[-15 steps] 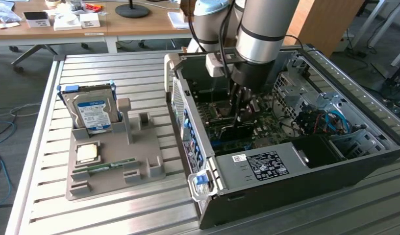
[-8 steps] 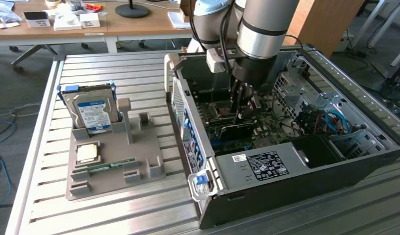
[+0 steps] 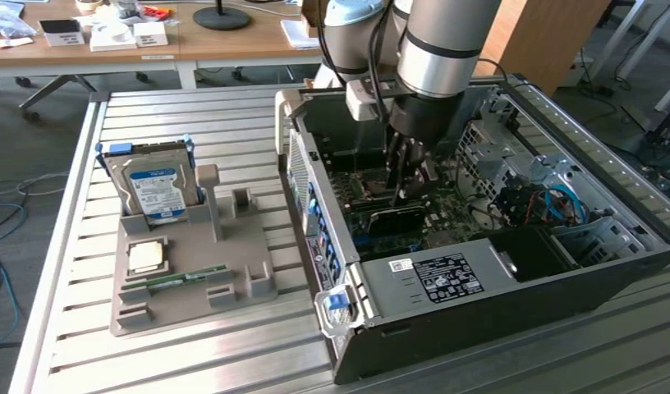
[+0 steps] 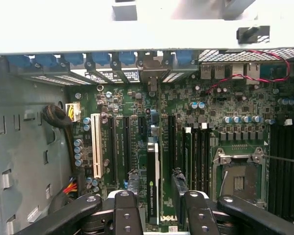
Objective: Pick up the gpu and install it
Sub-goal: 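Insert the gpu into the slot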
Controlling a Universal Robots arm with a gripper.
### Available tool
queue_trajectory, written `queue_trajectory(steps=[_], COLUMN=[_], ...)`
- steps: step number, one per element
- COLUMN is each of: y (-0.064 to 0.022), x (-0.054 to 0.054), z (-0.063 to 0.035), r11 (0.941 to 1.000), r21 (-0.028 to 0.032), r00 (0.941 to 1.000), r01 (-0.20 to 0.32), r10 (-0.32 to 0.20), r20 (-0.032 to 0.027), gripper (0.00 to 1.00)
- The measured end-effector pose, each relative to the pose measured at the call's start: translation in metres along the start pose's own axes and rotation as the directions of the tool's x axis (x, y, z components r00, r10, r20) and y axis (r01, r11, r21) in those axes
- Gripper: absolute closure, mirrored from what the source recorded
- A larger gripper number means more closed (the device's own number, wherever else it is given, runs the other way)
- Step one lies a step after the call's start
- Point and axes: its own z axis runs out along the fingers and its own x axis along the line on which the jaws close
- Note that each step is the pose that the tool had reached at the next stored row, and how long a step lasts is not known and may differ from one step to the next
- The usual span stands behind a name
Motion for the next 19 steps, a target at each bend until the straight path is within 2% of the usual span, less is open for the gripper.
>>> queue_trajectory(steps=[19], y=[0.0], x=[0.0], z=[-0.0018], r11=[1.0], r21=[0.0], r00=[1.0], r01=[0.0], r10=[0.0], r20=[-0.0003], gripper=[0.6])
